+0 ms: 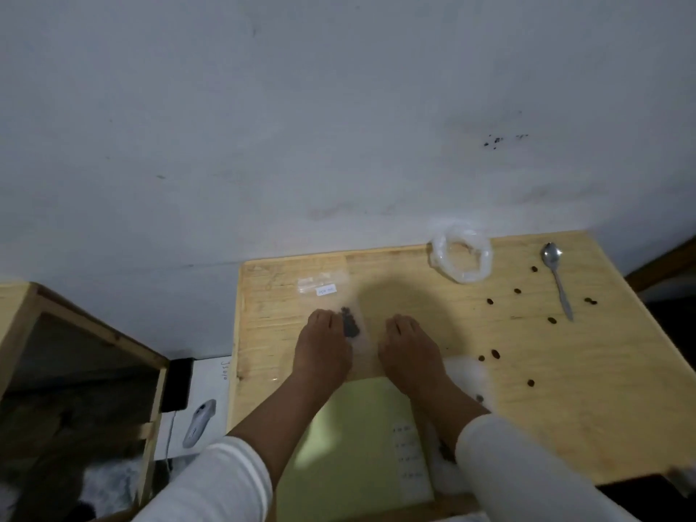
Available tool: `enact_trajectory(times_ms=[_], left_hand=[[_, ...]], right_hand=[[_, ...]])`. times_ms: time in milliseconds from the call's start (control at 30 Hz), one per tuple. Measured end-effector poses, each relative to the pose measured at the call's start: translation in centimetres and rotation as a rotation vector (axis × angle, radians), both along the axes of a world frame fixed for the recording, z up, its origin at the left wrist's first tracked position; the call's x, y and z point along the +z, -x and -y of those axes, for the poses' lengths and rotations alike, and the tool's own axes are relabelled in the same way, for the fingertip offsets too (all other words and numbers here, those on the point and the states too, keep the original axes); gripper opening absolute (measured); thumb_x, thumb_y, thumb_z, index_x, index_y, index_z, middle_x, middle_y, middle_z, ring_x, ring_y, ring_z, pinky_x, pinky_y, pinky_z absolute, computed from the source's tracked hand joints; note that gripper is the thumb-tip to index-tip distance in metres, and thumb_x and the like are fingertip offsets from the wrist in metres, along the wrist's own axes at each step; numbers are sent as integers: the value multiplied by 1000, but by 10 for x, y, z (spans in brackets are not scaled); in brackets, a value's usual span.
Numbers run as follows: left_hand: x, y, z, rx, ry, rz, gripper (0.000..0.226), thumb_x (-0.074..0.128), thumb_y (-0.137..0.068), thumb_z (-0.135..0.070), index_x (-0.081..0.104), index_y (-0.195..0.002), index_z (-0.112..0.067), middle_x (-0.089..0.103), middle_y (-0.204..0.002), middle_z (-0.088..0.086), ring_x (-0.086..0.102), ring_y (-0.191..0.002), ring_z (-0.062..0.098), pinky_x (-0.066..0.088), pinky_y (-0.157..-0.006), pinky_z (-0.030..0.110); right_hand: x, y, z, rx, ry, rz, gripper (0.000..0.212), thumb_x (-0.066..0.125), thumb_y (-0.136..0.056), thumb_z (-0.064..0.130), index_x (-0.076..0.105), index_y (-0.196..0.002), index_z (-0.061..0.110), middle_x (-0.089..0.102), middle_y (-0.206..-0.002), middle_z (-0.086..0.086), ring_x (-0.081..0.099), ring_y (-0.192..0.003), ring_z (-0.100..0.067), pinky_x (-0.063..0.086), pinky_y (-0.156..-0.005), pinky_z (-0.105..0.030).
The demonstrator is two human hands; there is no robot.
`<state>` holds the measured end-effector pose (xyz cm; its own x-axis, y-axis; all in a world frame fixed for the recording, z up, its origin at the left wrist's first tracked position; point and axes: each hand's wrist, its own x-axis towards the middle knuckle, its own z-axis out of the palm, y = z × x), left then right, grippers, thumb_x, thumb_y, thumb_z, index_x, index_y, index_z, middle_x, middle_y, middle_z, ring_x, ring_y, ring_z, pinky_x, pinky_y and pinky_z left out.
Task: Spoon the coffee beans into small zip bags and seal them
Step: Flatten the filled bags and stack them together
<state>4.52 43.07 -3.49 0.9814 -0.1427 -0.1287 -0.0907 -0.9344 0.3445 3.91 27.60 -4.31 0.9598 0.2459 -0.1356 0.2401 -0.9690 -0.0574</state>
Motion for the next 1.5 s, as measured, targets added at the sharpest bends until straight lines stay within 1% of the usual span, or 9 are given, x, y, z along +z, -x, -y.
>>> enact_trajectory(times_ms=[100, 267, 467, 900, 1033, 1100, 1267, 1400, 1500], left_hand=[[9, 27, 26, -100, 56, 39, 39, 54, -86, -28, 57, -115, -2, 59, -113, 15, 54, -108, 31, 44, -91, 35], [11, 69, 64, -183, 160, -114, 51, 43, -95, -39, 39, -137, -11, 46, -138, 10, 39, -127, 25, 31, -104, 32], [15, 99, 92, -252, 208, -295, 49, 39, -98, -34, 33, -141, -9, 48, -137, 11, 45, -125, 24, 35, -100, 29], [18, 102, 93, -109, 404, -261, 41, 43, -97, -25, 46, -135, -13, 58, -129, 10, 55, -114, 23, 40, -100, 32], [30, 96, 73, 29, 605, -197, 33, 50, -94, -26, 52, -127, -28, 62, -115, 0, 58, -86, 11, 41, -77, 20], [35, 92, 58, 61, 648, -192, 32, 51, -93, -29, 53, -124, -34, 61, -108, -7, 57, -87, 9, 39, -75, 19], [36, 94, 19, 142, 757, -190, 28, 62, -87, -24, 61, -109, -41, 67, -107, -12, 63, -89, 4, 46, -72, 16], [27, 107, -14, 304, 877, -201, 27, 61, -87, -17, 63, -105, -37, 66, -106, -15, 62, -87, -2, 48, -76, 18], [16, 118, -32, 365, 908, -184, 31, 62, -86, -15, 63, -106, -40, 67, -106, -13, 66, -93, 12, 51, -81, 30]], right_hand=[[20, 34, 25, -174, -104, 67, 30, 71, -67, 19, 67, -90, 0, 68, -88, -16, 67, -78, -29, 54, -56, -29], [24, 93, 72, -524, -170, 20, 41, 46, -92, 29, 45, -130, 12, 47, -132, -11, 46, -118, -27, 46, -91, -36], [14, 128, 91, -707, -320, -23, 36, 46, -92, 30, 52, -122, 10, 63, -109, -15, 58, -98, -32, 50, -78, -36], [20, 126, 80, -722, -485, 167, 35, 57, -88, 13, 57, -121, 3, 63, -114, -16, 59, -102, -31, 45, -85, -32], [29, 114, 67, -701, -660, 171, 27, 64, -83, 9, 64, -110, 8, 67, -108, -9, 62, -87, -20, 42, -79, -19], [34, 111, 57, -618, -725, 143, 21, 66, -81, 10, 67, -102, 11, 69, -97, -4, 60, -77, -11, 40, -72, -12], [31, 115, 34, -531, -881, -37, 21, 66, -82, 17, 56, -99, 24, 67, -88, 2, 65, -82, -12, 55, -74, -30], [10, 119, 27, -462, -511, -135, 29, 54, -90, 18, 56, -119, 14, 61, -110, -6, 56, -103, -22, 46, -86, -34], [-6, 125, 25, -359, -282, -79, 25, 51, -91, 14, 63, -112, 10, 57, -111, -7, 46, -108, -25, 37, -90, -31]])
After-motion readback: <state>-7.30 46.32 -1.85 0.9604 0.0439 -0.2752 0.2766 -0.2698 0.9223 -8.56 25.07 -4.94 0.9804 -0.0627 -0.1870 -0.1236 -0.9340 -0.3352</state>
